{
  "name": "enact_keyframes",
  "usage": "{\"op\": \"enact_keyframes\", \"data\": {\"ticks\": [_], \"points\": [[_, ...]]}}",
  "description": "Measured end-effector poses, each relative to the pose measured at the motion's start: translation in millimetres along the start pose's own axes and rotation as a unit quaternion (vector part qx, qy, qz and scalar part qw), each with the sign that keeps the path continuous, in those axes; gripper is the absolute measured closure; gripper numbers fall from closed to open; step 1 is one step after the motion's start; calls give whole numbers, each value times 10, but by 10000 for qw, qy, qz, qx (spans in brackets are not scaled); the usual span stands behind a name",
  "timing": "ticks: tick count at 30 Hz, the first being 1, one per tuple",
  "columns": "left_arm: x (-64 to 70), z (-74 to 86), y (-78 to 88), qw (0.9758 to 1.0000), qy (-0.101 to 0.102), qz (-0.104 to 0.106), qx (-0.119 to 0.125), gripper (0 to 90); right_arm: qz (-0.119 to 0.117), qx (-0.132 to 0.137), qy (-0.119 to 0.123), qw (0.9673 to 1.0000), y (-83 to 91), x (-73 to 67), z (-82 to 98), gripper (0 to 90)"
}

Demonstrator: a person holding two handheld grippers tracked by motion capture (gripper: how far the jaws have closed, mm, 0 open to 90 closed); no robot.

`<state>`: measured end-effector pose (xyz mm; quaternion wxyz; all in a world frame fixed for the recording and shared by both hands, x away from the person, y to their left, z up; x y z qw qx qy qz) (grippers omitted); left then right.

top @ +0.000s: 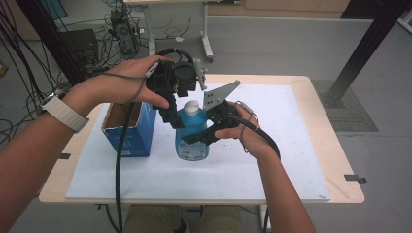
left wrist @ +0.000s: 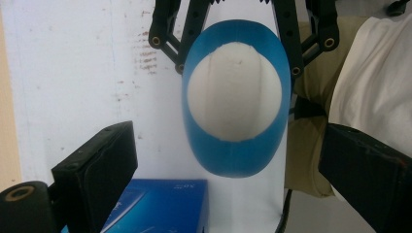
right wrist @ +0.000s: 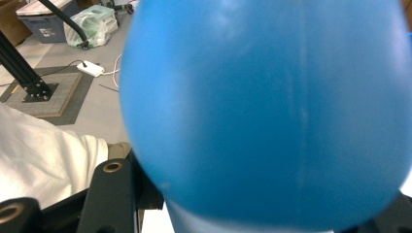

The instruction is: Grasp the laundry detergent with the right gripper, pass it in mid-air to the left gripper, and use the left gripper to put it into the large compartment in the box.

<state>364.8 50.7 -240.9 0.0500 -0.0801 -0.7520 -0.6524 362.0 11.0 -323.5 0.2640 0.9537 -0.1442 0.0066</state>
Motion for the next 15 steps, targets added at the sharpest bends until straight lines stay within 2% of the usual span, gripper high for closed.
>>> {"op": "enact_keyframes", "data": {"ticks": [15], "points": [[-2,-1,-37,10000,17,23,21,74,-18,6,-10,10000,6,-10,-18,422]]}}
Point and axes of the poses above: each handheld gripper's, and its own axes: y roughly backward along the jaws, z roughly out of its underside, x roughly to its right, the point moved 10 cm from there along -y, roughly forward along the jaws, and after that the axes turned 15 degrees about z, right-handed, at the moved point
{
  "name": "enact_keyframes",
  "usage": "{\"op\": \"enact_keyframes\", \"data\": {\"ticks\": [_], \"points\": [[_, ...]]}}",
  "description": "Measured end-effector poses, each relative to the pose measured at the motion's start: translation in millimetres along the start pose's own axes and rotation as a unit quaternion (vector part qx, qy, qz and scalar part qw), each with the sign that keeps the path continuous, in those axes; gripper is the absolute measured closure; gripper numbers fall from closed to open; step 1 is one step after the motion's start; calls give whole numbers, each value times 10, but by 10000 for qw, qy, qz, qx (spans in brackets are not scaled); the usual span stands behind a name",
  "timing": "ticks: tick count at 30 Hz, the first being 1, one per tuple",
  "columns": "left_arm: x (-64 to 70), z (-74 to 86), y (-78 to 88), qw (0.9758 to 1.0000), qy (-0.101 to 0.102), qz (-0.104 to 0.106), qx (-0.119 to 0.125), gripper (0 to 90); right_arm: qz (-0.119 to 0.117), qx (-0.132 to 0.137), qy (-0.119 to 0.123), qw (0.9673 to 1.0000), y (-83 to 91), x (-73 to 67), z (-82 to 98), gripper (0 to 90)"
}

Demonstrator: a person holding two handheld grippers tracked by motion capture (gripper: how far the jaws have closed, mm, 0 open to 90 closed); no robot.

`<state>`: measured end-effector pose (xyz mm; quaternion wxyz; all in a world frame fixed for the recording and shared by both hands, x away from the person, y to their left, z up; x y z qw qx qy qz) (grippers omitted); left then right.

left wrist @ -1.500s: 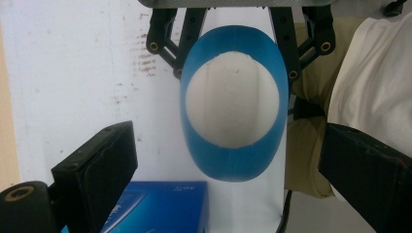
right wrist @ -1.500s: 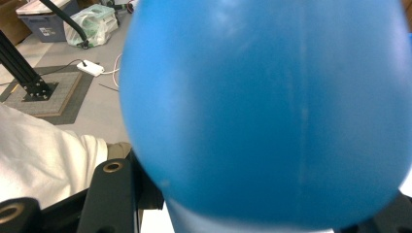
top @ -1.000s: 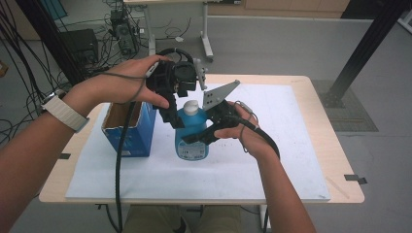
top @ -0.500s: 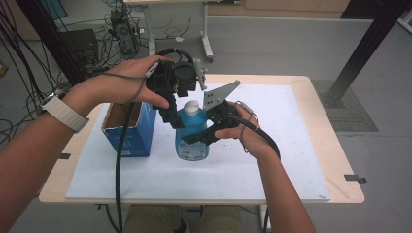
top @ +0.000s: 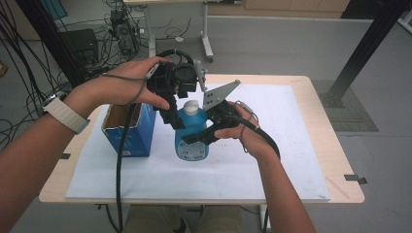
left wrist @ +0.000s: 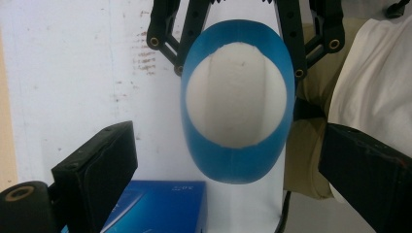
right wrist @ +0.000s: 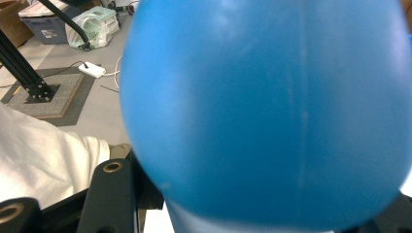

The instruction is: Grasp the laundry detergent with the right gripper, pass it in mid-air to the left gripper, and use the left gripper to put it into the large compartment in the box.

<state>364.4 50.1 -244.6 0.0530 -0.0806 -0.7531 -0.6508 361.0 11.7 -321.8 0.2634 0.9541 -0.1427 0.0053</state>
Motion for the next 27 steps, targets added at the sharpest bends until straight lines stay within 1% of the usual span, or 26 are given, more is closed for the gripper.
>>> {"op": "enact_keyframes", "data": {"ticks": [16,27], "points": [[-19,-38,-89,10000,-24,33,-22,79,-54,-37,-1,10000,-24,-40,-13,422],[-19,-81,-135,9999,-56,87,-64,119,-71,-7,3,10000,-4,-62,-50,421]]}}
Point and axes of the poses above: each handheld gripper's, and its own axes: y roughly backward along the jaws, z roughly out of its underside, x roughly to its right, the point moved 10 cm from there along -y, roughly forward along the jaws, and after that the axes turned 15 degrees about z, right-handed, at the moved point
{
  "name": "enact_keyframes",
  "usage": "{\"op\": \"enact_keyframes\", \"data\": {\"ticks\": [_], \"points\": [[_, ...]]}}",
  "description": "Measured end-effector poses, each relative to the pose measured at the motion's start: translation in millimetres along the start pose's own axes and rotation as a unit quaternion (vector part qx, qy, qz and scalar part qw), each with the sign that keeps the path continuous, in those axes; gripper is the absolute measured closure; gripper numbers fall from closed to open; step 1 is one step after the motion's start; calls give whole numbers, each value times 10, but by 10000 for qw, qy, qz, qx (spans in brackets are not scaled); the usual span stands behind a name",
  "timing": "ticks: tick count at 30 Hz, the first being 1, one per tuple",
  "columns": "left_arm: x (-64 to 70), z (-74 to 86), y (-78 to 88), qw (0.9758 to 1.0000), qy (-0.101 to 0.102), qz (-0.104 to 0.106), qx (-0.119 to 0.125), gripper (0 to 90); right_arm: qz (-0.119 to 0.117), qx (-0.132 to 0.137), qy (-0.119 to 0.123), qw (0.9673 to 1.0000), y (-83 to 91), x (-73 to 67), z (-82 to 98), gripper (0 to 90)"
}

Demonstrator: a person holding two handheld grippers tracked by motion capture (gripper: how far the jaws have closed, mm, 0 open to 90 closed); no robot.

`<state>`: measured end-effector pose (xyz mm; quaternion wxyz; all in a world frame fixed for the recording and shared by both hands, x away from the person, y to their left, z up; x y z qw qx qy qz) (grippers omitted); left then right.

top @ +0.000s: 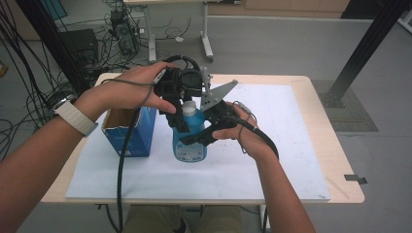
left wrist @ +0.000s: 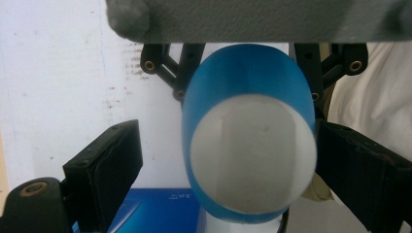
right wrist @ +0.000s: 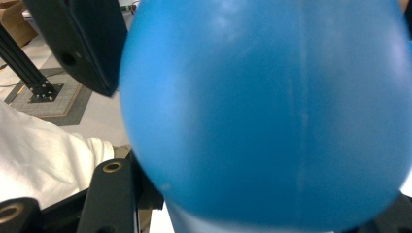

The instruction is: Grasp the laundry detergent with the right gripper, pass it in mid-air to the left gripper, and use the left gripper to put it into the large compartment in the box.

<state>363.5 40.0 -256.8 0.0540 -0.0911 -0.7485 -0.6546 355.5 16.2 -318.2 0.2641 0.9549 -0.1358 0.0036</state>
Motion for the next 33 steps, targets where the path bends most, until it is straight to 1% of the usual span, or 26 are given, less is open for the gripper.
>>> {"op": "enact_keyframes", "data": {"ticks": [5,7,10,18,19,25,27,33], "points": [[-1,-21,-12,10000,-17,27,-6,129,14,25,-9,10000,18,2,-22,421],[1,-26,-17,10000,-18,34,-10,135,25,71,43,10000,12,9,-36,421],[1,-27,-21,10000,-14,41,-10,147,15,82,32,10000,16,4,-49,421],[11,-24,-26,10000,-40,79,-30,193,18,47,33,10000,27,4,-63,421],[10,-23,-26,10000,-39,82,-27,197,12,25,4,10000,34,0,-61,421],[24,-30,-32,9999,-36,125,-22,215,13,34,78,10000,43,-3,-91,421],[25,-34,-37,9999,-11,119,-1,215,1,51,76,10000,46,-7,-102,421],[35,-38,-44,9999,-20,145,0,240,-5,28,97,9999,50,-10,-110,421]]}}
Point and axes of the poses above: each handheld gripper's, and its own axes: y roughly backward along the jaws, z roughly out of its underside, x roughly to its right, the point moved 10 cm from there along -y, roughly forward along the jaws, and after that the axes turned 15 degrees about z, right-handed, at the moved point
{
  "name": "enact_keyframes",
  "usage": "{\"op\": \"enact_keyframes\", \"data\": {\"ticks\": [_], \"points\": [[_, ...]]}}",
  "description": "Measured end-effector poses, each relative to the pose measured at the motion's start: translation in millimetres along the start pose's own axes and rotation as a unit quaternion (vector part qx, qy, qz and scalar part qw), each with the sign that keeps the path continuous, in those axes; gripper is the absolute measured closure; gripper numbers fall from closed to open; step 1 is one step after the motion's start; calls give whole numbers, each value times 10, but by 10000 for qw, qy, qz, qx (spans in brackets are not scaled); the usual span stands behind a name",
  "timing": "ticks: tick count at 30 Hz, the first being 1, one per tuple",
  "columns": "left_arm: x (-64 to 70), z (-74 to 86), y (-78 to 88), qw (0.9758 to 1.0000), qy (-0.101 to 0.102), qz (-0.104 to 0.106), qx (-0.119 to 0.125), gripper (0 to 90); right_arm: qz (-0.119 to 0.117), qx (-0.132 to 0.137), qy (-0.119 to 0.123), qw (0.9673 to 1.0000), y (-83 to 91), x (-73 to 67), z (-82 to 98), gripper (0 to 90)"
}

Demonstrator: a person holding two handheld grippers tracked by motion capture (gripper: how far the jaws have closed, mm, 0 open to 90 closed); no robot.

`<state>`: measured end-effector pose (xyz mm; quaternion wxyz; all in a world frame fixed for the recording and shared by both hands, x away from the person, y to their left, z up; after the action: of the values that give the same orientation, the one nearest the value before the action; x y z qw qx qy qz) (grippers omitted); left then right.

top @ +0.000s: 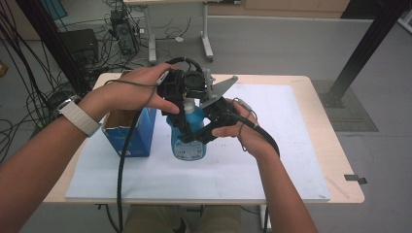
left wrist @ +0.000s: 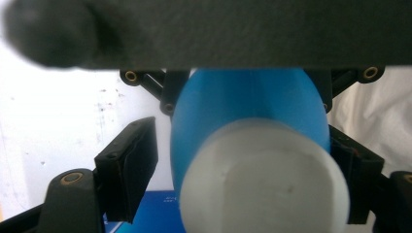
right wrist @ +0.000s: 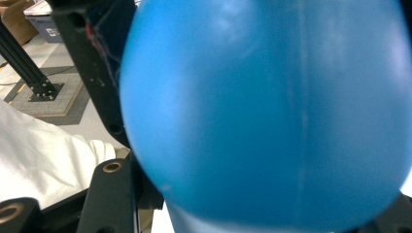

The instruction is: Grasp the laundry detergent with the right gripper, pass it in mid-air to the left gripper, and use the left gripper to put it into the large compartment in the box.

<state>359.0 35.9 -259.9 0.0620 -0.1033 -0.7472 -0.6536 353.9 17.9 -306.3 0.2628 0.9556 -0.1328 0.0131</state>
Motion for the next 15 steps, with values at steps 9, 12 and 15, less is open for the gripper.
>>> {"op": "enact_keyframes", "data": {"ticks": [9,12,15], "points": [[-4,-5,-6,10000,-26,9,-23,271,-9,-18,-2,10000,-6,-8,8,421],[1,-1,-3,10000,-40,21,-49,287,-22,-3,-1,10000,-11,-7,7,421],[9,3,-1,9999,-67,40,-68,314,-26,-12,3,10000,-17,-9,9,421]]}}
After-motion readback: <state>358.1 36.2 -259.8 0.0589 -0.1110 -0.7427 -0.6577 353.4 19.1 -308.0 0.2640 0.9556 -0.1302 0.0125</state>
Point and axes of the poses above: each handheld gripper's, and its own axes: y roughly backward along the jaws, z roughly out of its underside, x roughly to its right, the point moved 10 cm from there along -y, roughly forward along the jaws, and after that the axes turned 15 degrees about z, right-handed, at the moved point
